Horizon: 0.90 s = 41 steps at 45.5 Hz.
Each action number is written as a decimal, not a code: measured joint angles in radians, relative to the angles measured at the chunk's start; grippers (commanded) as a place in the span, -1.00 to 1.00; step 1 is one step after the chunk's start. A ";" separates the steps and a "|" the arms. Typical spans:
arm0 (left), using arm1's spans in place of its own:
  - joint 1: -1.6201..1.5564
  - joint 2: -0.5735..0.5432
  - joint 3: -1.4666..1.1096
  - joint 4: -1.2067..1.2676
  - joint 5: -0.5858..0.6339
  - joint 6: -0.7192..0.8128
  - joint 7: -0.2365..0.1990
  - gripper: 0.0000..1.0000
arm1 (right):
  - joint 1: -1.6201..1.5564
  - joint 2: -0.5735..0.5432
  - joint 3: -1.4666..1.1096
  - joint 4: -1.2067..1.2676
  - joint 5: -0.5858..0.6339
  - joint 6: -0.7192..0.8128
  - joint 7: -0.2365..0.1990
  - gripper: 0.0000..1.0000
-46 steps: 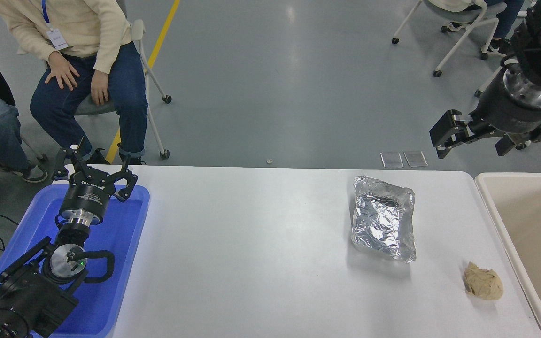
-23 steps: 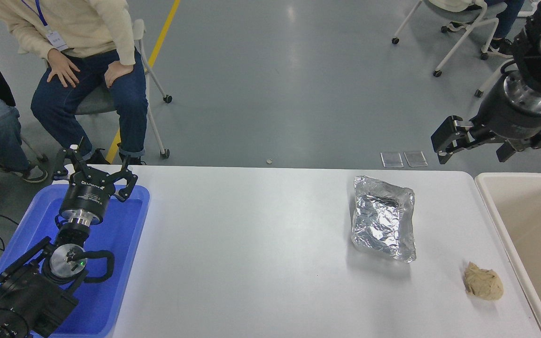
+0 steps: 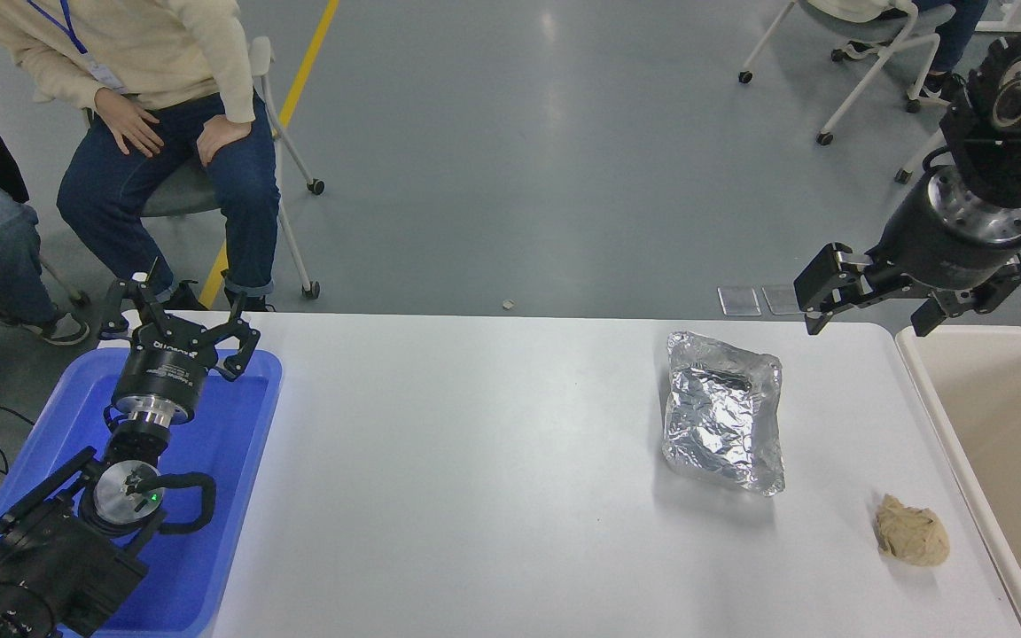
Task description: Pick up foil plate and place in dustbin
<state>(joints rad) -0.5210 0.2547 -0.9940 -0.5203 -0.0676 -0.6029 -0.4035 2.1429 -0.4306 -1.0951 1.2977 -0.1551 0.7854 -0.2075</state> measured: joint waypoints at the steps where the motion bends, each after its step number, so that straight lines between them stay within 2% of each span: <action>1: 0.000 0.000 0.000 0.000 0.000 0.000 0.000 1.00 | -0.005 0.000 0.005 -0.002 0.003 0.000 0.000 1.00; 13: 0.001 0.000 0.000 0.000 0.000 0.000 0.000 1.00 | -0.097 0.006 0.033 -0.045 0.011 -0.016 0.000 1.00; 29: 0.001 0.000 0.000 0.000 0.000 0.000 0.000 1.00 | -0.310 0.076 0.045 -0.126 0.008 -0.295 0.001 1.00; 41: 0.000 0.000 0.000 0.000 0.000 0.001 0.000 1.00 | -0.457 0.124 0.056 -0.212 0.008 -0.405 0.000 1.00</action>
<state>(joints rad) -0.5209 0.2546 -0.9941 -0.5204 -0.0679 -0.6023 -0.4035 1.6856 -0.3069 -1.0392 1.0859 -0.1468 0.3803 -0.2071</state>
